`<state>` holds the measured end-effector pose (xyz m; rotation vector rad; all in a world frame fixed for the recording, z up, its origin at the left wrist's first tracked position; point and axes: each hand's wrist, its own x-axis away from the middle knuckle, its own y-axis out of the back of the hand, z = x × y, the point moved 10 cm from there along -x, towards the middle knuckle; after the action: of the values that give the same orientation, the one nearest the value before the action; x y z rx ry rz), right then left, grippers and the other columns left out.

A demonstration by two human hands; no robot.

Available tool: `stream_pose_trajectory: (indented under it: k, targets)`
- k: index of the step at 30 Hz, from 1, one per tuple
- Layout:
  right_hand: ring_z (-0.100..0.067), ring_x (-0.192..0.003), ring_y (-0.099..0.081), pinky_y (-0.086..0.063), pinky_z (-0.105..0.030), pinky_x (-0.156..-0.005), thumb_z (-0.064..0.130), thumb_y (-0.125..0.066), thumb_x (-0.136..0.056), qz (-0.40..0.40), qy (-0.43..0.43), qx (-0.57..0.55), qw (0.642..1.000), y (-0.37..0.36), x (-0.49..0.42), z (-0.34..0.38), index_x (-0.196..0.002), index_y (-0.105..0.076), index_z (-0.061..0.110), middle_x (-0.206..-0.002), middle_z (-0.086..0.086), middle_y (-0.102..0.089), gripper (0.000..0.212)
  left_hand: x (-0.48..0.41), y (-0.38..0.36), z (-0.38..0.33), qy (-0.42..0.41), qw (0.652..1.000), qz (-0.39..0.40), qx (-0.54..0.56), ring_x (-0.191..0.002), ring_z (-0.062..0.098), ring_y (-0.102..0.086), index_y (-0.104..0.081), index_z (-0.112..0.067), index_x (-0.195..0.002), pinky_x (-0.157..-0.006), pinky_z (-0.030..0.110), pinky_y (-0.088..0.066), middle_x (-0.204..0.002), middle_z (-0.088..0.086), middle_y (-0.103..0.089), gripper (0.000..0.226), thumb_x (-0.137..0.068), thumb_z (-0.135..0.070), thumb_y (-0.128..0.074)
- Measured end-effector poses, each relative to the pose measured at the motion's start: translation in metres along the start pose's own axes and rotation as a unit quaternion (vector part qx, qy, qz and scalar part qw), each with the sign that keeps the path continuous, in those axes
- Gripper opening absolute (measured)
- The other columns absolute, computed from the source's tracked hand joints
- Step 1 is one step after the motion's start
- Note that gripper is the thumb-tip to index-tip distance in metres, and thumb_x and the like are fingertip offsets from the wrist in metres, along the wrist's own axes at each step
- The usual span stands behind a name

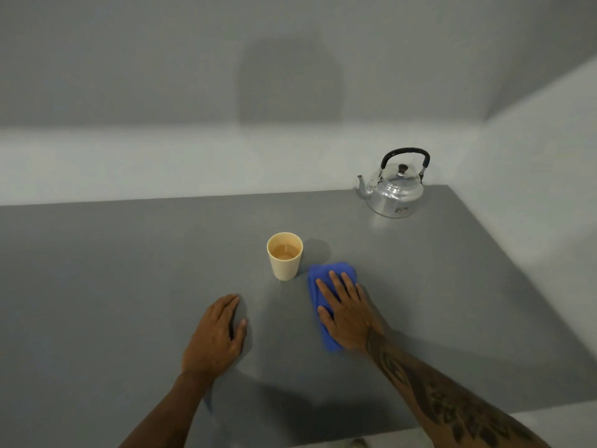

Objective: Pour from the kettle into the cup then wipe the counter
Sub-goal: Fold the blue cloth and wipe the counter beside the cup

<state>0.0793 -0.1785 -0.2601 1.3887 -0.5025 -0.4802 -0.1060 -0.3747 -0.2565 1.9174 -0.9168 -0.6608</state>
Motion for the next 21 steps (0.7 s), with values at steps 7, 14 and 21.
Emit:
stream_pose_trajectory:
  k: [7,14,21]
  targets:
    - [-0.038,-0.142,-0.025,-0.03,-0.056,-0.109,0.065,0.014,-0.083,0.016,-0.066,0.003,0.998,0.002,-0.055,-0.05,-0.148,-0.021,0.026,-0.157,-0.009,-0.023,0.083,-0.002,0.001,0.001,0.007,1.0,-0.007,-0.007,-0.133,0.018,-0.043,-0.042,-0.017,-0.142,-0.111,0.029,-0.031,-0.145,0.001,-0.046,0.068,-0.089,-0.058,-0.03]
    - [-0.029,-0.148,0.0,-0.012,-0.051,-0.117,0.067,-0.014,-0.085,0.097,-0.041,-0.019,0.994,0.013,-0.073,-0.056,-0.15,-0.004,0.032,-0.162,-0.002,0.001,0.075,-0.011,-0.001,-0.05,-0.008,1.0,-0.03,0.002,-0.113,0.018,-0.055,-0.058,-0.024,-0.125,-0.096,0.03,-0.044,-0.124,-0.003,-0.06,0.052,-0.085,-0.056,-0.049]
    - [-0.029,-0.137,-0.029,-0.025,-0.047,-0.113,0.061,-0.025,-0.083,0.047,-0.016,-0.047,0.998,0.066,-0.089,-0.068,-0.144,-0.031,0.023,-0.152,-0.007,-0.031,0.071,-0.052,-0.028,-0.195,-0.028,0.992,0.015,0.122,-0.111,0.017,-0.057,-0.054,-0.024,-0.124,-0.089,0.034,-0.051,-0.126,-0.004,-0.057,0.04,-0.09,-0.044,-0.054]
